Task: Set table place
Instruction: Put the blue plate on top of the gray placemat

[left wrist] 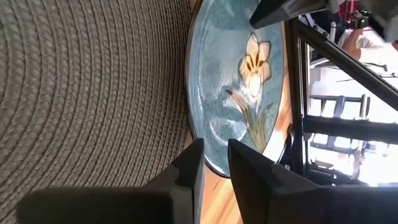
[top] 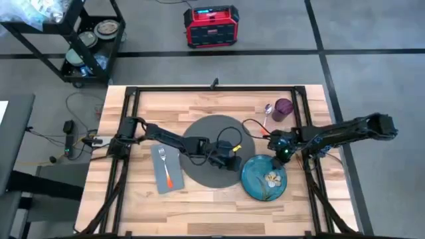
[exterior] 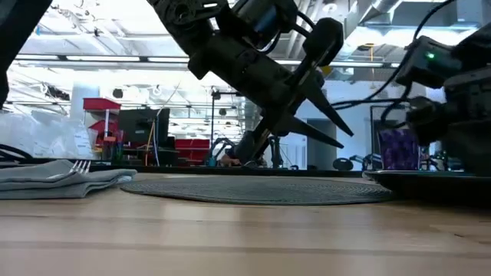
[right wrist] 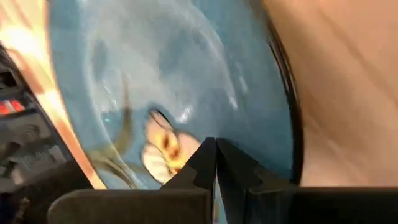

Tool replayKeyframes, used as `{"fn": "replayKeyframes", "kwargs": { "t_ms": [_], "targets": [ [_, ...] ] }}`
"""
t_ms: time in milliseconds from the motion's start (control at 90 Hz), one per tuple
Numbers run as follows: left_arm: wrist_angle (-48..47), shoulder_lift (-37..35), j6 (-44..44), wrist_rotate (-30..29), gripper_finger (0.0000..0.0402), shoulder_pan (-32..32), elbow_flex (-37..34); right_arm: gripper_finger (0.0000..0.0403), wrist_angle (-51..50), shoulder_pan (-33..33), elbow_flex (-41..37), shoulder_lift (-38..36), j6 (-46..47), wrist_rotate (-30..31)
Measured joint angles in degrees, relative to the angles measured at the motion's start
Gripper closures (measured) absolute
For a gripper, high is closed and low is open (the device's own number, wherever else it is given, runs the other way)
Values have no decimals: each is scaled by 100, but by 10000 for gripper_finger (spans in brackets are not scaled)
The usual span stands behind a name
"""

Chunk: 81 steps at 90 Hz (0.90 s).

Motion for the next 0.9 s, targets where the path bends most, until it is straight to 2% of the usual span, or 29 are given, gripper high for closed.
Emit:
{"fn": "replayKeyframes", "kwargs": {
  "t_ms": [133,222,344,578,678,900],
  "targets": [
    [199,131,-72,6,348,4,9,403,48,207,-19,-1,81,75],
    [595,449,-386,353,348,11,37,403,47,146,-19,-1,46,103],
    [837,922,-623,778,348,-28,506,403,12,29,-23,-3,-56,96],
    [465,1086,-302,853,348,59,926,403,-16,4,-21,1,-98,76],
    [-10,1082,-298,906,346,110,1020,403,-22,4,-21,0,-116,79],
    [-419,915,-110,994,322,114,1046,403,-12,2,-21,-1,-132,112]
  ]
}}
